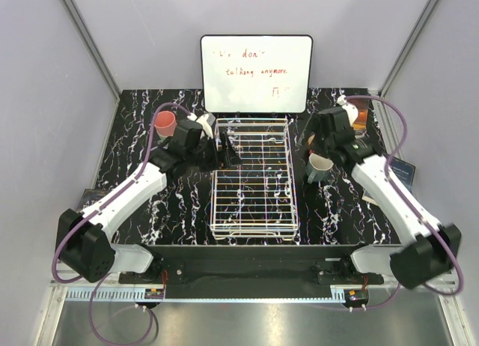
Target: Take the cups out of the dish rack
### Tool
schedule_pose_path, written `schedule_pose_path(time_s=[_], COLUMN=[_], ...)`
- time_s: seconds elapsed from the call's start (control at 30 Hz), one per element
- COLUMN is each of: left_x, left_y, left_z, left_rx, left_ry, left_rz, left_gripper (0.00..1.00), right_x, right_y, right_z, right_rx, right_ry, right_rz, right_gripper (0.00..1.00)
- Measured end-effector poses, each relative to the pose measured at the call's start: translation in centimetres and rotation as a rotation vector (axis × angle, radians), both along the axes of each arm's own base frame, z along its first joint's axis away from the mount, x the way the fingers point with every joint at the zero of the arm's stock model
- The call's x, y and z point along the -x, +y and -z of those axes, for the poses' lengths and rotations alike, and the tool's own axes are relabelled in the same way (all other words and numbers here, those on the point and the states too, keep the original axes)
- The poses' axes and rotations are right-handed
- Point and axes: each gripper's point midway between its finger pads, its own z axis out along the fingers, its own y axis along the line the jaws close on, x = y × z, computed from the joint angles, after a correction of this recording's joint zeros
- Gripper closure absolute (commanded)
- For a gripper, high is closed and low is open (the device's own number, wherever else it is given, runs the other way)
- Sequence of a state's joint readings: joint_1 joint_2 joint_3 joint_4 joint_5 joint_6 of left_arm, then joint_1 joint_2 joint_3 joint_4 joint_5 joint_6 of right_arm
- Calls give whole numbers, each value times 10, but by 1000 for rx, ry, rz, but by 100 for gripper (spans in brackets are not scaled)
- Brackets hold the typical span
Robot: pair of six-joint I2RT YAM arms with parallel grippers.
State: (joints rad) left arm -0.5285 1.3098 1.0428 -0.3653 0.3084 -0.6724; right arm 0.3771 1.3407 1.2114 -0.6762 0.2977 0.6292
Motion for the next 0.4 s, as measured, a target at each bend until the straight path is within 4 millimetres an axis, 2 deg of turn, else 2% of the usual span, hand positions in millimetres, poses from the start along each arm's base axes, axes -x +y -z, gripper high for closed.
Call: schedule_pose_path(time_s=[0.1,0.13,0.17,0.2,0.4], left_x=[1,1,0,0,-1], left_y=[10,13,16,19,44], left_z=[6,7,6,6,9], left_rx=[-87,-125,-162,-204,-406], left_ry=[-3,-13,-27,-45,-106], left_rz=[-28,-37,-46,-57,-120], left_gripper=[11,8,1,1,1], right_x=[14,18,24,29,55], right_y=[8,9,11,13,27], right_z=[-49,-59,-70,-77,-89], right_rx=[-43,-50,-53,-55,-2], right_ry=[-144,-172,-203,-225,-260], right_rz=[-56,-71,-90,-107,-209], right_gripper=[0,0,0,0,0])
